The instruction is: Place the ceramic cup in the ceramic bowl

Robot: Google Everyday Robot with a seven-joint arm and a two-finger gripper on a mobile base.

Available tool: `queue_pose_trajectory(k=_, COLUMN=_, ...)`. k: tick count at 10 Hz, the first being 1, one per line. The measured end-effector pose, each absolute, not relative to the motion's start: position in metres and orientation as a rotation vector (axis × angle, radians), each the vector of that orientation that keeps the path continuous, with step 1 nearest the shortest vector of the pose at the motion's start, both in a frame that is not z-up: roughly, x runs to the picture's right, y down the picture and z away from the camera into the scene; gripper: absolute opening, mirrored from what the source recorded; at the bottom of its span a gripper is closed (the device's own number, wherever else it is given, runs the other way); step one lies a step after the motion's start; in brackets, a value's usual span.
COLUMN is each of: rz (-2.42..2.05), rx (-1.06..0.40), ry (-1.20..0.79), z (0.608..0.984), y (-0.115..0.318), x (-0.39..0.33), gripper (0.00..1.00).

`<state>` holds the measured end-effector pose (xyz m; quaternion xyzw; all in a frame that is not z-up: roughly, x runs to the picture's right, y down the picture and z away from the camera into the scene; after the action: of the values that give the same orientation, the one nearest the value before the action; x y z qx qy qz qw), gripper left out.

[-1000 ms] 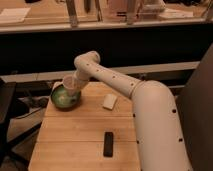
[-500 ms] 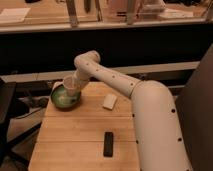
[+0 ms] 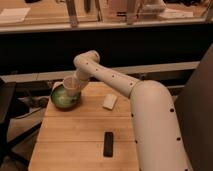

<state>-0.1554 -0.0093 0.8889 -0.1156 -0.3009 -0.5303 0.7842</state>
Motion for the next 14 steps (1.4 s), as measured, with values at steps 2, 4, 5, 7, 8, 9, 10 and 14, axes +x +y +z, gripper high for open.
queue_pose_trajectory(k=2, rz=-1.149, rx=-0.257, ry=-0.652, z=0.8885, y=-0.0082, x=-0.1562, gripper=0.02)
queue_pose_trajectory(k=4, rz=-1.153, rx=-0.262, ry=-0.654, z=0.8882, y=-0.0075, x=-0.1568, gripper=0.05)
queue_pose_trajectory(k=5, rz=-1.154, rx=-0.266, ry=-0.655, z=0.888, y=-0.0072, x=-0.1569, gripper=0.1)
queue_pose_trajectory(k=7, rz=-1.155, rx=-0.272, ry=-0.656, z=0.8877, y=-0.0069, x=-0.1561, gripper=0.14)
queue_pose_trajectory(k=8, rz=-1.156, rx=-0.276, ry=-0.657, z=0.8877, y=-0.0067, x=-0.1557, gripper=0.19)
queue_pose_trajectory(k=9, rz=-1.155, rx=-0.278, ry=-0.657, z=0.8876, y=-0.0066, x=-0.1554, gripper=0.2)
queue_pose_trajectory(k=10, rz=-1.155, rx=-0.281, ry=-0.658, z=0.888, y=-0.0059, x=-0.1553, gripper=0.2)
queue_pose_trajectory(k=14, rz=-1.162, rx=-0.302, ry=-0.661, z=0.8877, y=-0.0035, x=-0.1559, gripper=0.15)
